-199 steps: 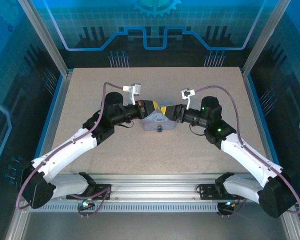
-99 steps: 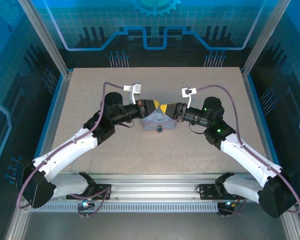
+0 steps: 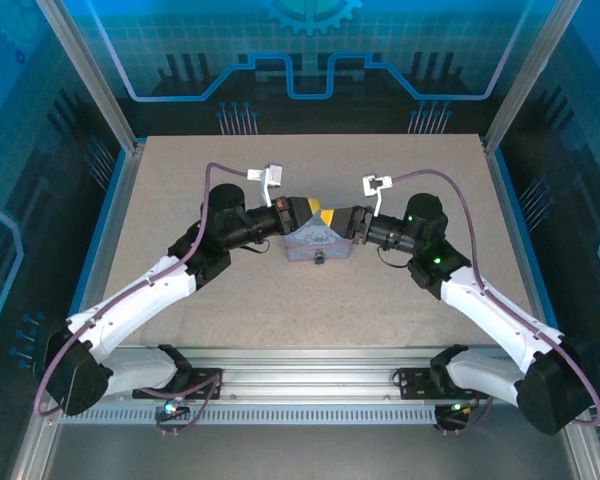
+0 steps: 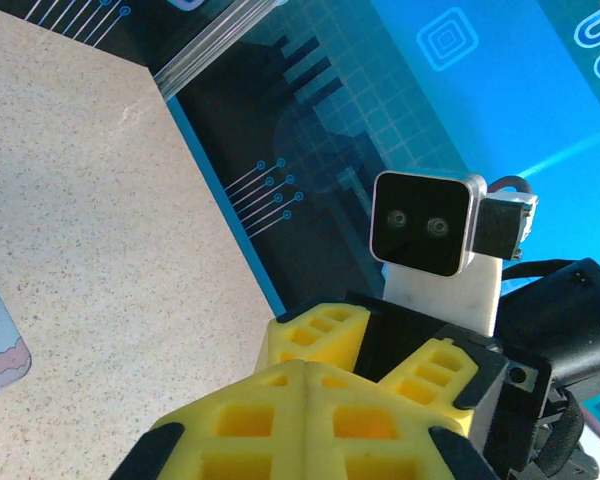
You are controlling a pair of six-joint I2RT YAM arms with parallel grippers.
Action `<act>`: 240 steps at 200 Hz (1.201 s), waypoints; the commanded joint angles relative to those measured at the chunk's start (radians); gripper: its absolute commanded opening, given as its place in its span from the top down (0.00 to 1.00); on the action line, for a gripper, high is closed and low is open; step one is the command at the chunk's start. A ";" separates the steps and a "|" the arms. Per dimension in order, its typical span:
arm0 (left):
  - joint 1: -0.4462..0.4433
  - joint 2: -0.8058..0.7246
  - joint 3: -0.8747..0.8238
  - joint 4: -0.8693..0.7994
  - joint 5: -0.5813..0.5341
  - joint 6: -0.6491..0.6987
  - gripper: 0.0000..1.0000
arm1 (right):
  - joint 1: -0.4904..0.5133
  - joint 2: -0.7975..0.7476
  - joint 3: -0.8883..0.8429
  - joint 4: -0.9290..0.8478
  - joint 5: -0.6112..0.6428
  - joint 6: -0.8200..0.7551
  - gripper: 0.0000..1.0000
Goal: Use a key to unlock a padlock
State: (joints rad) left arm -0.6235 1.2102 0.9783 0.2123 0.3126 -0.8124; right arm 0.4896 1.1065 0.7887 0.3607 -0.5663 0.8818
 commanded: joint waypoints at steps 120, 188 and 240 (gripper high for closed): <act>-0.002 -0.014 -0.033 0.050 0.042 -0.011 1.00 | -0.013 -0.021 -0.001 0.048 0.009 0.006 0.73; -0.003 -0.029 -0.082 0.144 0.017 -0.063 1.00 | -0.010 -0.027 -0.097 0.211 0.040 0.130 0.63; -0.003 -0.024 -0.086 0.157 0.015 -0.072 1.00 | 0.004 -0.041 -0.120 0.261 0.055 0.158 0.73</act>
State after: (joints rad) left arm -0.6247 1.2060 0.9051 0.3168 0.3305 -0.8665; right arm 0.4889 1.0946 0.6727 0.5430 -0.5293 1.0191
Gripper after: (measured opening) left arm 0.053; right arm 0.295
